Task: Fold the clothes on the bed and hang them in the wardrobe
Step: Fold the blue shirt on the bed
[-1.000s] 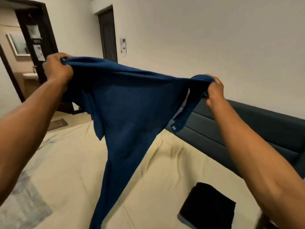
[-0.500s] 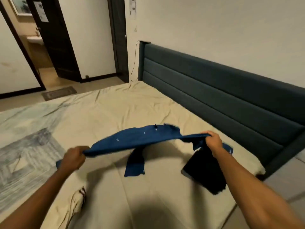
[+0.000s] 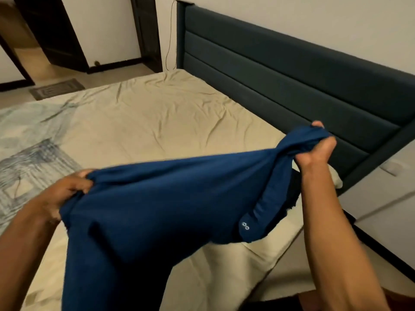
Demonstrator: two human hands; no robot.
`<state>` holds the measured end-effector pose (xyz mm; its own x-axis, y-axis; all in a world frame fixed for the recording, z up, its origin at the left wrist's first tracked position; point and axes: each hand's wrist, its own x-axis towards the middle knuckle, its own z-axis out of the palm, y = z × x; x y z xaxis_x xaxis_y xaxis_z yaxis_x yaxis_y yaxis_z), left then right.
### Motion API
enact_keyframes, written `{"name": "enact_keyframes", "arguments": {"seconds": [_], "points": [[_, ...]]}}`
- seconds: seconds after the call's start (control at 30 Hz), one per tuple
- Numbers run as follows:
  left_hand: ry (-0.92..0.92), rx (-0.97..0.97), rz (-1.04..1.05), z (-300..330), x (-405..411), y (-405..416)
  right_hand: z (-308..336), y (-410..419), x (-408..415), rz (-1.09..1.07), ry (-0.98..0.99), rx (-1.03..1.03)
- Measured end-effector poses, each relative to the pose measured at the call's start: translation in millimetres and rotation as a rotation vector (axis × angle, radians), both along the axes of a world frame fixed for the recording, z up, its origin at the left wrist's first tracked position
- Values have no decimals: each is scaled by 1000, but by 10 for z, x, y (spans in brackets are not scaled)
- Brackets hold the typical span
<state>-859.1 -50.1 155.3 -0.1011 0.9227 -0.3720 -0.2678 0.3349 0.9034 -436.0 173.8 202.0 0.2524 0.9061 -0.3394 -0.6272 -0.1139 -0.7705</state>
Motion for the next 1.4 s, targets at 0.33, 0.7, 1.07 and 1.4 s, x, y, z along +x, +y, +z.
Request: {"name": "enact_keyframes", "arguments": {"seconds": [0.33,0.7,1.07,1.4], "points": [[304,-475,187,-1346,-341,859,-1175,1379,-778,421,-582,-208],[709,-621,413,-2814,-1433,1841,-2502,2687,-2255,991,-937,-91],[1124,-504,526,-3704,-661,1611,-3517,2234,-2271,1065,-1316,254],[1379,-333,-95,-4389,749,-15,-4810,110,-435,644,-1382,-487]]}}
